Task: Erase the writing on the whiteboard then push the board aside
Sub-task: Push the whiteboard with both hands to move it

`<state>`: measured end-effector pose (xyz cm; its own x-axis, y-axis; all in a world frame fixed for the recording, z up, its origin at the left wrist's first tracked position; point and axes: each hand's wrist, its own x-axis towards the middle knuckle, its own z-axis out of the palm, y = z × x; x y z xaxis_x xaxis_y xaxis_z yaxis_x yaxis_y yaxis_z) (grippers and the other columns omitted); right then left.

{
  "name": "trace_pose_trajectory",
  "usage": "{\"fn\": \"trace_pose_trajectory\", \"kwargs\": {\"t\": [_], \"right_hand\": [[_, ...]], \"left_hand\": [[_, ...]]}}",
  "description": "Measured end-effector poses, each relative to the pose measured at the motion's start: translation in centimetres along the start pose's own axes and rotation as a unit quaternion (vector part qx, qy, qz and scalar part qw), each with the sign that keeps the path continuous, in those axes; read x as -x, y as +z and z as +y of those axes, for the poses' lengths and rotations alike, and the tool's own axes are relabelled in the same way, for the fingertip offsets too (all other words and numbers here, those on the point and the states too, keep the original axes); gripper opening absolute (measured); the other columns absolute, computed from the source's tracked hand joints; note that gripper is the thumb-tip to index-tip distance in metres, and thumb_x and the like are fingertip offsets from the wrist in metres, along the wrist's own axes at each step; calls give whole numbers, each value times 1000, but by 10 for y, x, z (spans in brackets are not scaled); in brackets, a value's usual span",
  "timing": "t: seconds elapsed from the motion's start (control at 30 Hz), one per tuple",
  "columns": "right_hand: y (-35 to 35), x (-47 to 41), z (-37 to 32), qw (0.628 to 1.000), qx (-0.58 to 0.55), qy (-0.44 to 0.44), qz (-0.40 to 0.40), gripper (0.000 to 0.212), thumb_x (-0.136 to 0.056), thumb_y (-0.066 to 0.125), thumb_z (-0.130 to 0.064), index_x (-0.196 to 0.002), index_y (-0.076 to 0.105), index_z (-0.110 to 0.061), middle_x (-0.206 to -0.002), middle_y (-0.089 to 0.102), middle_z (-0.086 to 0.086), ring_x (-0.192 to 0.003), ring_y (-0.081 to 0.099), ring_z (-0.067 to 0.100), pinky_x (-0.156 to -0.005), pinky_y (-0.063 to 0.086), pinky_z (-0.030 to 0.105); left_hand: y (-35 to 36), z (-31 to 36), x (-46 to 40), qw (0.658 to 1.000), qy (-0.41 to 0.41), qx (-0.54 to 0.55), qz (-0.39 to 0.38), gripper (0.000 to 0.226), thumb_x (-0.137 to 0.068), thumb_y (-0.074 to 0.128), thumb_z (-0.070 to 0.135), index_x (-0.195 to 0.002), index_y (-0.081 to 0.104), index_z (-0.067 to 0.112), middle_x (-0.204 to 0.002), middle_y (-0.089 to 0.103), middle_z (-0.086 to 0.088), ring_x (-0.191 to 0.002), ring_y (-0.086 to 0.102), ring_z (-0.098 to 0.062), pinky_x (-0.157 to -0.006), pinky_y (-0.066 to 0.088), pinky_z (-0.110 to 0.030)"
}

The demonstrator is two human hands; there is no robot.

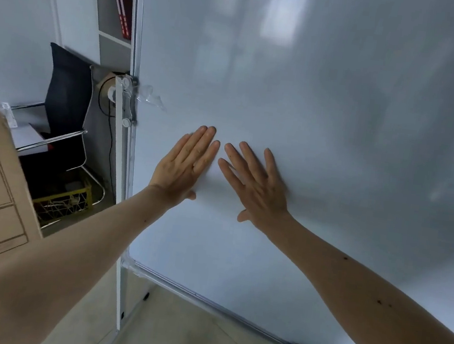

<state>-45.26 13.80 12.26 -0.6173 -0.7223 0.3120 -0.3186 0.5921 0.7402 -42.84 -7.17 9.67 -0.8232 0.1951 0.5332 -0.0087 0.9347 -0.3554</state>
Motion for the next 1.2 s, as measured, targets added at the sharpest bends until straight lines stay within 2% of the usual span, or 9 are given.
{"fn": "trace_pose_trajectory", "kwargs": {"t": [0.1,0.3,0.47,0.53,0.67,0.87,1.03,1.2], "right_hand": [[22,-26,6,1000,-1,12,-6,145,-53,85,-68,-158,2,-15,-165,-7,14,-152,0,37,-116,-8,61],[65,-68,18,998,21,42,-32,145,-55,81,-71,-158,-4,-14,-165,-10,15,-152,-2,38,-114,-14,62],[97,-97,27,997,34,52,-39,143,-58,79,-72,-157,-5,-14,-164,-12,15,-152,-4,38,-116,-7,62],[107,-107,31,997,35,53,-38,142,-59,79,-72,-157,-5,-13,-164,-13,15,-151,-4,39,-117,-5,61],[129,-122,40,997,43,58,-41,140,-60,79,-71,-158,-3,-13,-164,-12,16,-151,-5,39,-115,-10,62],[153,-140,53,996,54,60,-45,137,-62,78,-71,-158,0,-12,-164,-10,17,-151,-4,39,-116,-8,61],[171,-154,60,994,65,70,-48,135,-63,77,-71,-158,1,-13,-164,-8,16,-151,-3,38,-115,-13,61],[185,-161,66,994,71,75,-42,135,-61,77,-72,-158,4,-13,-165,-5,16,-152,0,38,-117,-6,60]], "left_hand": [[24,-7,-29,1000,11,16,5,148,-55,89,53,-156,-7,4,-163,-13,-18,-152,-6,-34,-123,-10,-41],[69,-19,-90,998,45,35,20,148,-52,91,51,-156,-4,3,-163,-10,-19,-152,-6,-35,-124,-7,-41],[101,-18,-134,996,62,56,36,149,-50,92,51,-156,0,2,-164,-4,-21,-152,-2,-36,-125,0,-43],[109,-17,-146,995,62,64,38,148,-48,93,50,-156,3,2,-164,0,-22,-152,-1,-36,-124,-2,-42],[126,-13,-173,995,59,68,40,149,-47,94,50,-156,3,1,-164,4,-23,-151,-3,-36,-124,-6,-41],[146,-7,-204,995,55,73,32,148,-50,93,48,-156,0,2,-163,-3,-21,-151,-7,-35,-123,-9,-41],[159,0,-226,995,53,76,29,143,-55,91,49,-156,2,2,-164,0,-21,-151,-7,-36,-123,-7,-42],[170,3,-242,994,63,85,42,145,-54,92,48,-155,-1,1,-164,-5,-21,-151,-5,-37,-123,-8,-42]]}}
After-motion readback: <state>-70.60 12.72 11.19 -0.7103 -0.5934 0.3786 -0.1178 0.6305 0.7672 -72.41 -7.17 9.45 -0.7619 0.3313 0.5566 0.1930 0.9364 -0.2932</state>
